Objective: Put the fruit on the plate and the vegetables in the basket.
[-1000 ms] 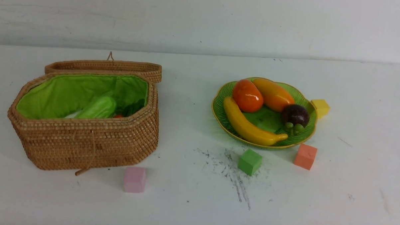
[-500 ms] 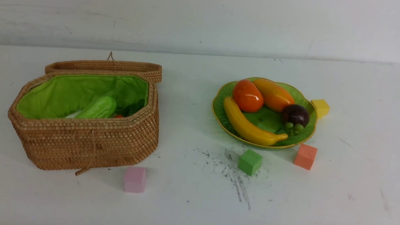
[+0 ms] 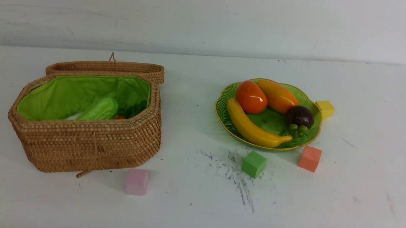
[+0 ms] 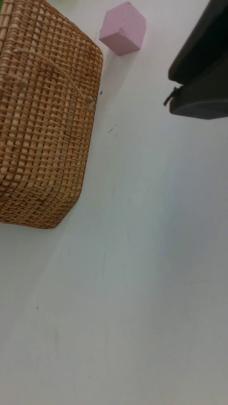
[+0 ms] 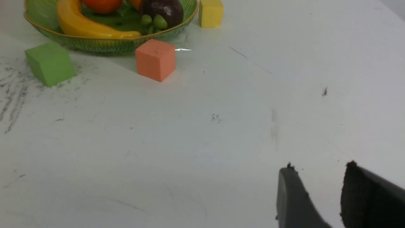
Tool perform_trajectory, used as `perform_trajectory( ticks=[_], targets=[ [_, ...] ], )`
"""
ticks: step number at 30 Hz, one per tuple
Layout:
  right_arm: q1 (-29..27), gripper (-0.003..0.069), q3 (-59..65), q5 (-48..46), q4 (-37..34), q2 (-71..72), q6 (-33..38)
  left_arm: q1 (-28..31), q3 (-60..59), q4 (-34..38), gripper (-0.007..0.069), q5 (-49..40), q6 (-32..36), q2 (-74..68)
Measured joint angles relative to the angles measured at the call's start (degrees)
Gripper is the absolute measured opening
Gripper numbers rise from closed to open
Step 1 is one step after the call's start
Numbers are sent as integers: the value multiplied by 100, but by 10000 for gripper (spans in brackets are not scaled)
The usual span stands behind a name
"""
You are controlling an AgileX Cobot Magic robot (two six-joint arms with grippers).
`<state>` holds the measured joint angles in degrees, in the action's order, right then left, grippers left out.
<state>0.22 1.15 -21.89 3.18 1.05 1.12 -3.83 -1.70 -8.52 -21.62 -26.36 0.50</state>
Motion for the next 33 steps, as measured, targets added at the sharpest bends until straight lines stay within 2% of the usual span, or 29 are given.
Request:
perform_trajectory(
  ticks=[33],
  targets=[
    [0,240,0,0,11,0,0,0,0,-4,92,0,0,0]
  ],
)
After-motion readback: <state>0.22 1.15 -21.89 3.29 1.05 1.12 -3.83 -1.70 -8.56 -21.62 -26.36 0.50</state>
